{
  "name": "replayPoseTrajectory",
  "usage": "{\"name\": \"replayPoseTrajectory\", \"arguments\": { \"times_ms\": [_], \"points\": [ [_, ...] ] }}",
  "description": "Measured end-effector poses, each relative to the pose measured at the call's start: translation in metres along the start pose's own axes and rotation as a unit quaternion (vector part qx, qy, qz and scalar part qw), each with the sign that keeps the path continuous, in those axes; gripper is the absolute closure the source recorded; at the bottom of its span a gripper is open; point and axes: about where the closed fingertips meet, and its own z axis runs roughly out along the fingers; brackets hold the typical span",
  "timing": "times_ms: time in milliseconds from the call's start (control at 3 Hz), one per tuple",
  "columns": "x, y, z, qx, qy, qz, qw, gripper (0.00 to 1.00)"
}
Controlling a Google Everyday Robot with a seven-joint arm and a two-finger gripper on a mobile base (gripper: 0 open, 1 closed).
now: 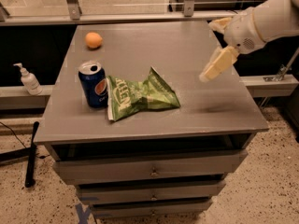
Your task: Move green jalapeno chip bag near pepsi can
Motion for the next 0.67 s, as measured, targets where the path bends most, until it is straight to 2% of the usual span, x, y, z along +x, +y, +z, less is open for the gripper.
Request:
{"name": "replayPoseTrajectory", "arguments": {
  "times_ms": [333, 667],
  "points": [
    [-0.0109, -0.0189, -0.0190, 0.026, -0.009, -0.008, 0.9996, 0.00],
    [-0.0108, -0.0177, -0.0173, 0.024, -0.008, -0.008, 0.9996, 0.00]
  ]
}}
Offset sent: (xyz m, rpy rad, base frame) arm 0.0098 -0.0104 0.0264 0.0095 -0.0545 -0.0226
